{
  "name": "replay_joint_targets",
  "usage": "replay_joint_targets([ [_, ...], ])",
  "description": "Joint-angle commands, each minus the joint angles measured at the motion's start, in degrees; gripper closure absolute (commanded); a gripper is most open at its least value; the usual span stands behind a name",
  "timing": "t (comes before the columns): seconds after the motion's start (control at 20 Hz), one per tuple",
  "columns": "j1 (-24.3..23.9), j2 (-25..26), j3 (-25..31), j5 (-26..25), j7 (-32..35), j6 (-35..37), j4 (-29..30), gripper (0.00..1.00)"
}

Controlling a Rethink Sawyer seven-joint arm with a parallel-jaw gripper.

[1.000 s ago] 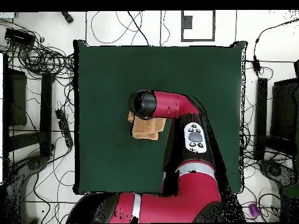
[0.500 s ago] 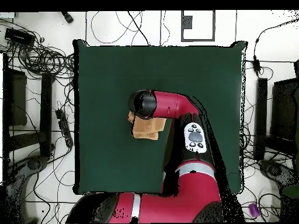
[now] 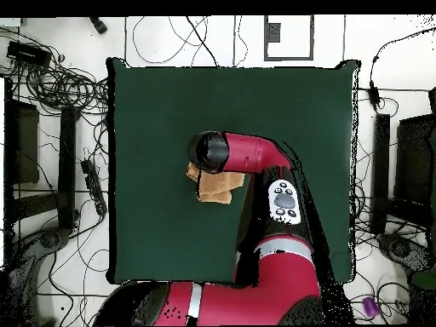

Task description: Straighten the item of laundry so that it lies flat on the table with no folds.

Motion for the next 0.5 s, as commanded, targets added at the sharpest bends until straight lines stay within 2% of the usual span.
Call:
replay_joint_targets([
  [0.05, 1.8, 4.3, 0.1, 1.9, 14.9, -4.5, 2.2, 1.0],
  [0.2, 2.2, 3.4, -0.4, 2.4, 15.4, -4.3, 3.0, 1.0],
  [0.3, 2.3, 0.5, -0.4, 2.9, 15.1, -2.4, 4.6, 1.0],
  [0.4, 2.3, -6.0, -0.3, 4.1, 14.3, 2.5, 7.6, 1.0],
  [0.5, 2.1, -12.2, -0.6, 5.2, 12.5, 10.8, 8.1, 1.0],
])
